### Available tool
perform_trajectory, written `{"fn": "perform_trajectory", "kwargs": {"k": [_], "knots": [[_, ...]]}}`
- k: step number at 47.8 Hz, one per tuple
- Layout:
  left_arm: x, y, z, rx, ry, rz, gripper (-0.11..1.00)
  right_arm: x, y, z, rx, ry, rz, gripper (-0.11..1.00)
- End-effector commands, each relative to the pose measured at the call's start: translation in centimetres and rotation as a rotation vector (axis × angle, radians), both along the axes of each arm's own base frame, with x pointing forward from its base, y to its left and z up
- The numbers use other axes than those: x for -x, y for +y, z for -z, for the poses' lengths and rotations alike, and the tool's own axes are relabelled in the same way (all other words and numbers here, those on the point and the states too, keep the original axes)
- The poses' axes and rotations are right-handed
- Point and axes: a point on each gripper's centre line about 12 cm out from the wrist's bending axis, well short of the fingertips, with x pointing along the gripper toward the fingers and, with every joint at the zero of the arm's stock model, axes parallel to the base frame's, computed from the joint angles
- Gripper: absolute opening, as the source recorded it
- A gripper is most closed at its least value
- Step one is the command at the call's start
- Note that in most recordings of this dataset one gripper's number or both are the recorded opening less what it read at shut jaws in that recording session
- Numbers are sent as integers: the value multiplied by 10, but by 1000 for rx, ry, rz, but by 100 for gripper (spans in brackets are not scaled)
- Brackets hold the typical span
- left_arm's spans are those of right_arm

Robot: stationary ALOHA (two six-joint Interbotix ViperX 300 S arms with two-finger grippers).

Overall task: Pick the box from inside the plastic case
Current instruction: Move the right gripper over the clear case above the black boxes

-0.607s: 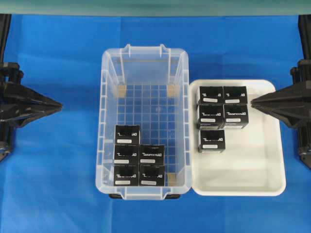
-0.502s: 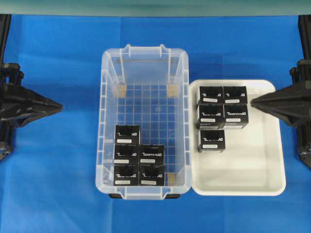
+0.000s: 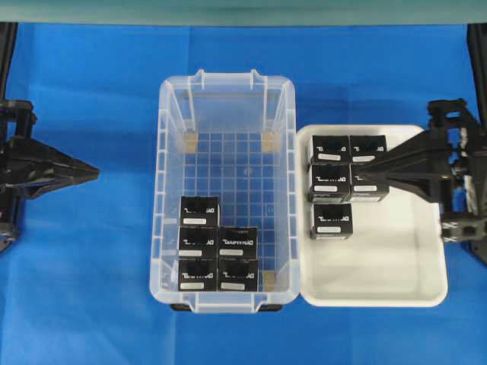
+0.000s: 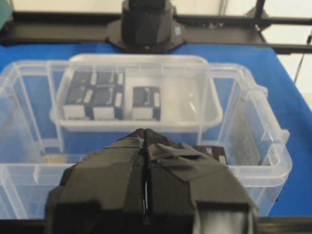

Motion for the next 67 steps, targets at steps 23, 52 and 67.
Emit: {"fn": "perform_trajectory", "kwargs": {"k": [23, 52, 67], "knots": [[0, 0, -10, -2, -5, 1, -6, -111, 8, -33, -6, 416, -58, -1], [6, 0, -8, -2, 51, -3, -6, -191, -13, 7, 171, 804, -221, 0], [8, 1, -12, -2, 49, -5, -6, -215, -26, 41, 188, 943, -272, 2]]}}
